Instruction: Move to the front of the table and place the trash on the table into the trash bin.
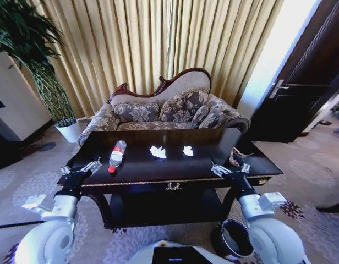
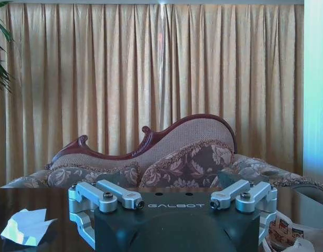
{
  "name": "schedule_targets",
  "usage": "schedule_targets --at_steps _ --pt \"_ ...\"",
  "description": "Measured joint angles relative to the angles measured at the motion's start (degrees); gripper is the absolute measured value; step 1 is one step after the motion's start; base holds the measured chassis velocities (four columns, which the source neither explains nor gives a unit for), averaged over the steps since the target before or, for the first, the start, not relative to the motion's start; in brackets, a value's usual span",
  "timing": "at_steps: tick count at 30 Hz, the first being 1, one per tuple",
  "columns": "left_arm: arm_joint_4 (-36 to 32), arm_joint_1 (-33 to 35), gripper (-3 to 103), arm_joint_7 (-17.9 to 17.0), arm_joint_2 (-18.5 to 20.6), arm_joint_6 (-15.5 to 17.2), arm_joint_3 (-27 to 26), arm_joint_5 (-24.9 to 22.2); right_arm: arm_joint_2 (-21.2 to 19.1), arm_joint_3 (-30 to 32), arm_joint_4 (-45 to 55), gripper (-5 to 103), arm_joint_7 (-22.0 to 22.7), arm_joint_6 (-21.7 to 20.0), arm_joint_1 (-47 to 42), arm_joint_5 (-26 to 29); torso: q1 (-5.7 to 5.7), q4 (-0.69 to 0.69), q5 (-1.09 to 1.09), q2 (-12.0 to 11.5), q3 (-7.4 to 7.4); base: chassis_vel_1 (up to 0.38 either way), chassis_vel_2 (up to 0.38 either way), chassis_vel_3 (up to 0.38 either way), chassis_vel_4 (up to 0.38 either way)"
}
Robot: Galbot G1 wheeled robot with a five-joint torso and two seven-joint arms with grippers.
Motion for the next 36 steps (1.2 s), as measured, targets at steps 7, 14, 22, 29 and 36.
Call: schedule_targets --at_steps 7,14,22,29,36 --pt "-0.1 0.0 100 0.1 0.0 -0.1 0.0 0.0 0.0 0.0 0.0 100 0.0 0.0 -0.1 0.3 -0.07 -0.01 0.02 0.0 -0.03 0.002 -0.007 0.000 0.005" --pt "-0.1 0.0 100 0.2 0.0 -0.1 0.0 0.0 0.1 0.0 0.0 100 0.0 -0.1 -0.1 0.4 -0.03 -0.01 0.00 0.0 -0.01 0.002 -0.007 0.000 0.005" --pt "-0.2 0.0 100 0.3 0.0 -0.1 0.1 0.0 0.2 0.1 0.0 100 -0.3 -0.1 -0.2 0.4 -0.03 0.00 0.01 0.0 -0.01 0.000 0.000 0.000 0.000" --pt "-0.2 0.1 100 0.3 0.1 -0.2 0.0 0.0 0.3 0.0 0.0 100 -0.7 -0.1 -0.2 0.3 -0.03 0.00 0.01 0.0 -0.01 -0.003 -0.007 0.004 0.007" --pt "-0.2 0.1 100 0.4 0.1 -0.3 0.0 0.1 0.4 0.0 0.0 100 -0.9 -0.1 -0.2 0.1 -0.03 -0.01 0.01 0.0 -0.01 -0.012 -0.013 0.022 0.019"
